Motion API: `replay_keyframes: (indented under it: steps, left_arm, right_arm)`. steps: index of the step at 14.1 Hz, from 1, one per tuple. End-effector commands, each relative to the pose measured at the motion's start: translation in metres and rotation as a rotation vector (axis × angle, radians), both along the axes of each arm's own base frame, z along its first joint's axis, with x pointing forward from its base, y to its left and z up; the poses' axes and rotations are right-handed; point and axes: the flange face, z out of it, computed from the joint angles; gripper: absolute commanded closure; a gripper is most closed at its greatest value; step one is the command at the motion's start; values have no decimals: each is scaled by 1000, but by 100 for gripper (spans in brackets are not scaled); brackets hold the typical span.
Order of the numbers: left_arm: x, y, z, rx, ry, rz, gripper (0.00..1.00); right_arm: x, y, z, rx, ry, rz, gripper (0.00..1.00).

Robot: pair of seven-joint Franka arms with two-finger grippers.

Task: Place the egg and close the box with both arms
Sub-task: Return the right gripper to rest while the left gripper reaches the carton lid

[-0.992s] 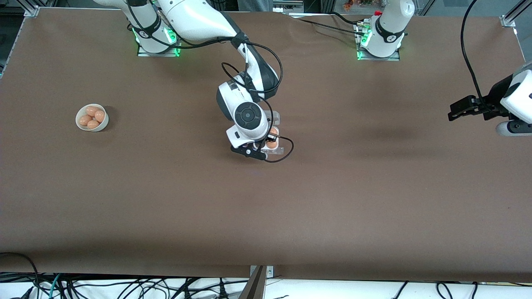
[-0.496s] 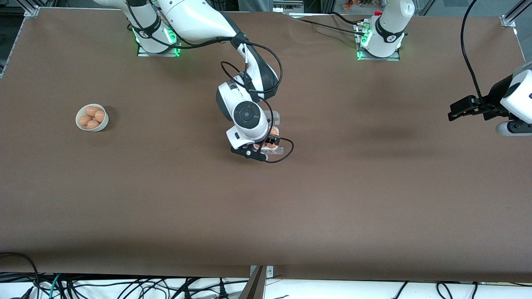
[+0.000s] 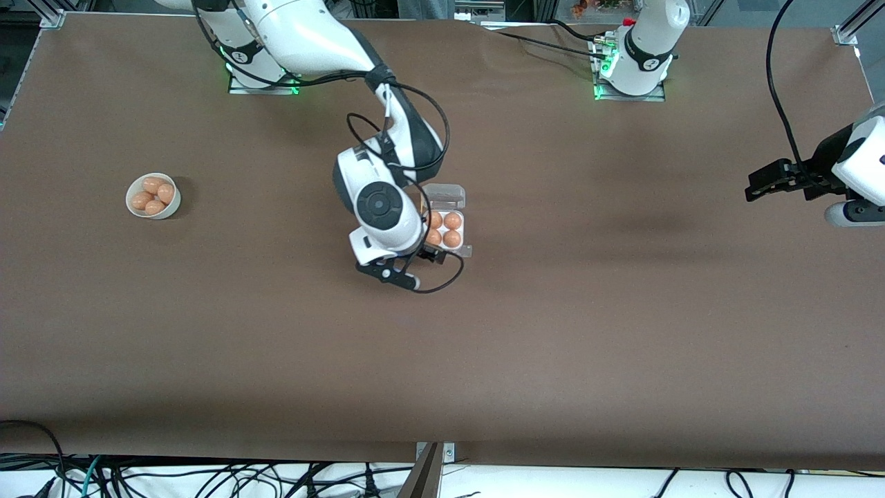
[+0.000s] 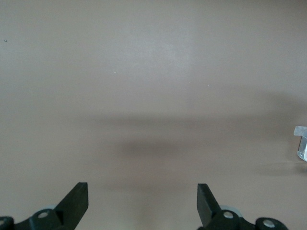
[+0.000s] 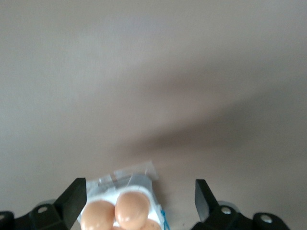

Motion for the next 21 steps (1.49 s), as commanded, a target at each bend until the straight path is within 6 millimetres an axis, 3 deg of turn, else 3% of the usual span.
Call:
replay_keyframes:
  steps: [1, 3, 6, 9, 11, 13, 14, 15, 17, 19, 21]
  left_arm:
    - [-2, -10, 7, -28, 1, -8, 0]
    - [-2, -26, 6, -25, 4, 9, 0]
    - [-4, -74, -1, -22, 37, 60, 23]
    - [-8, -125, -13, -69, 90, 149, 40]
    - [-12, -149, -18, -121, 130, 174, 47]
    - [-19, -177, -29, -144, 190, 147, 67]
    - [-25, -191, -31, -146, 214, 141, 72]
    - [-29, -210, -39, -158, 251, 132, 72]
    - [-39, -247, -49, -168, 301, 153, 74]
    - [-49, -284, -67, -148, 350, 167, 74]
    - [-64, -324, -88, -114, 393, 151, 76]
  right_arm:
    - [19, -35, 38, 0, -12, -37, 0]
    - [31, -71, 47, -47, 21, -31, 0]
    - [47, -140, 61, -116, 96, 79, 0]
    - [64, -194, 78, -137, 89, 179, 0]
    - [71, -243, 105, -92, 76, 147, 0]
    - [65, -277, 129, 8, 72, 143, 0]
    - [65, -292, 139, 27, 70, 157, 0]
    - [64, -312, 151, 0, 68, 186, 0]
    - [51, -335, 184, -42, 44, 254, 0]
    - [31, -357, 214, -95, 11, 265, 0]
    - [5, -394, 246, -83, -41, 201, 0]
